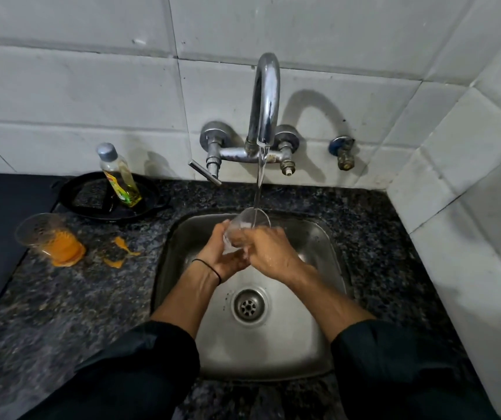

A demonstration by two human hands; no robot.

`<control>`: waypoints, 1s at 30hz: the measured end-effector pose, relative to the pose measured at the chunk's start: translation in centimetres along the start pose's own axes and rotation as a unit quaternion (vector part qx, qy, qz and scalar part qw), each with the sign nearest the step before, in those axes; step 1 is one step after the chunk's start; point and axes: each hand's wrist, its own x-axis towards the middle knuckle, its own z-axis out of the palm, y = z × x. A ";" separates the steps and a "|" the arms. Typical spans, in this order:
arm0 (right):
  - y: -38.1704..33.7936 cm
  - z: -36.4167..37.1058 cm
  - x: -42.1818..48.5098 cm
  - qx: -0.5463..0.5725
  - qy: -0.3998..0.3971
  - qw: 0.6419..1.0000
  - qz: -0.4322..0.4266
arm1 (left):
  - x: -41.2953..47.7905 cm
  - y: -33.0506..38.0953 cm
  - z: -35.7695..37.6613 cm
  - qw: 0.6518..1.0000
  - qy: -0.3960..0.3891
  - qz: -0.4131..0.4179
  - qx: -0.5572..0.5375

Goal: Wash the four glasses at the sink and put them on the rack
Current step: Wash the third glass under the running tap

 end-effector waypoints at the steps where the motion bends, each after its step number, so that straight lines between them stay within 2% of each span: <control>1: -0.6 -0.1 0.0 0.166 0.011 0.985 0.039 | -0.1 -0.3 0.1 0.999 -0.005 0.031 -0.001; 2: -1.2 0.0 -0.1 0.323 0.038 0.943 0.070 | -0.4 -0.6 0.3 0.998 -0.006 0.067 0.001; 4: -1.8 1.0 -0.2 0.528 0.126 0.825 0.157 | -0.9 -1.0 0.5 0.987 0.003 0.157 0.020; 6: -1.8 2.2 -0.2 0.660 0.147 0.703 0.222 | -1.9 -1.0 0.8 0.962 0.021 0.262 0.068; 8: -1.4 2.9 -0.2 0.748 0.122 0.602 0.252 | -3.1 -0.5 1.2 0.925 0.002 0.357 0.131; 9: -1.3 3.2 -0.1 0.773 0.112 0.567 0.261 | -3.8 -0.2 1.4 0.906 -0.017 0.390 0.162; 11: -1.2 3.6 0.1 0.805 0.096 0.520 0.269 | -4.9 0.1 1.6 0.877 -0.061 0.419 0.228; 13: -1.1 4.1 0.5 0.817 0.093 0.487 0.294 | -5.5 0.1 1.8 0.866 -0.093 0.410 0.272; 15: -1.1 4.0 0.7 0.809 0.105 0.470 0.337 | -5.8 -0.4 2.2 0.864 -0.088 0.403 0.288; 17: -1.0 4.0 0.7 0.783 0.140 0.489 0.359 | -5.7 -1.0 2.6 0.869 -0.041 0.408 0.277; 19: -0.6 4.1 0.4 0.751 0.193 0.532 0.341 | -4.8 -1.2 2.8 0.884 0.016 0.388 0.260; 21: -0.3 3.8 -0.4 0.686 0.242 0.619 0.296 | -3.8 -0.9 3.2 0.909 0.085 0.336 0.231; 23: 0.0 3.1 -1.6 0.583 0.253 0.738 0.228 | -2.6 -0.1 3.1 0.932 0.162 0.251 0.205; 24: 0.1 2.6 -2.2 0.530 0.242 0.791 0.186 | -2.4 0.4 3.3 0.948 0.180 0.185 0.185; 25: 0.2 1.8 -2.6 0.477 0.217 0.840 0.144 | -2.3 1.0 3.4 0.968 0.166 0.098 0.160; 27: 0.8 0.7 -2.7 0.316 0.141 0.935 0.074 | -2.7 1.5 3.6 0.992 0.079 -0.057 0.081; 28: 1.0 0.0 -2.3 0.191 0.083 0.977 0.043 | -2.8 1.4 3.7 0.993 0.044 -0.092 0.055; 29: 1.0 -0.7 -1.9 0.061 0.016 0.998 0.022 | -2.9 1.1 3.9 0.995 0.021 -0.091 0.041; 30: 0.7 -1.4 -1.5 -0.041 -0.041 0.998 0.020 | -2.9 0.5 3.9 0.997 0.014 -0.082 0.005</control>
